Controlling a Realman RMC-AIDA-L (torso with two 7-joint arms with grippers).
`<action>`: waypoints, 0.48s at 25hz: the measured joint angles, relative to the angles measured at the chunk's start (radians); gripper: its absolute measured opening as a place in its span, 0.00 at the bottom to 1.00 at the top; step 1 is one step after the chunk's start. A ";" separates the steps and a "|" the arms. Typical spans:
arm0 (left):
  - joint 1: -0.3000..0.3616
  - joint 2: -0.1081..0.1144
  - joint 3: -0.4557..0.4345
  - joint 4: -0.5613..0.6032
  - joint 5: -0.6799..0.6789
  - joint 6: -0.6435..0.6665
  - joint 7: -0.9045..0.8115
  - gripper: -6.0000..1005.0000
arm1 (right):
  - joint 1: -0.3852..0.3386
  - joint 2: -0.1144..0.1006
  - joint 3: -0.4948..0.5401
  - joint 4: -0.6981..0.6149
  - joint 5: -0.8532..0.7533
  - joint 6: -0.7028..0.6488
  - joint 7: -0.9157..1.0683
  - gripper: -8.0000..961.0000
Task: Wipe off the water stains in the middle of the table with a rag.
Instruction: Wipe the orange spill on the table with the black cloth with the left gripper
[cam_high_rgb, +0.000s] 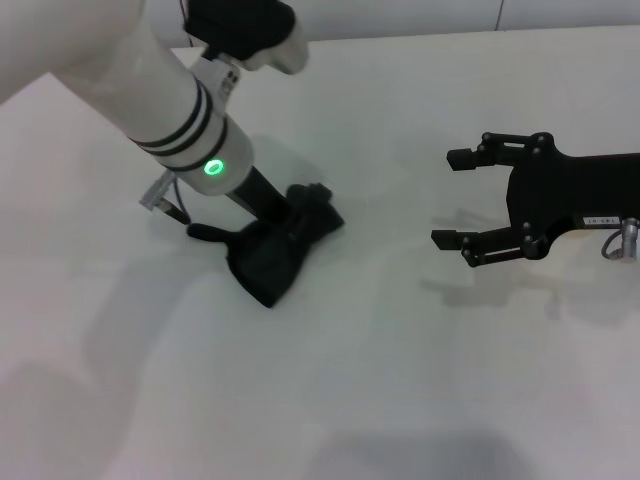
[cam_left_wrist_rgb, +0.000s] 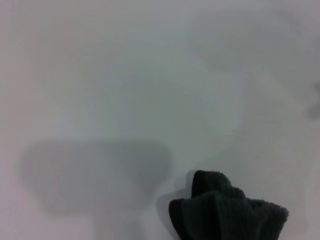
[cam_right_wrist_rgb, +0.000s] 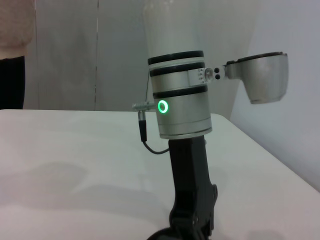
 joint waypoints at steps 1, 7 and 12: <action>0.002 0.000 -0.008 0.000 0.018 -0.001 -0.019 0.09 | 0.000 0.000 0.000 0.000 0.000 0.000 0.000 0.91; 0.007 0.001 -0.011 0.000 0.087 0.004 -0.081 0.09 | -0.001 0.000 0.000 -0.003 0.000 -0.003 0.000 0.91; 0.013 0.004 -0.017 0.011 0.099 0.056 -0.081 0.09 | -0.006 0.000 0.004 -0.005 0.000 -0.013 0.000 0.91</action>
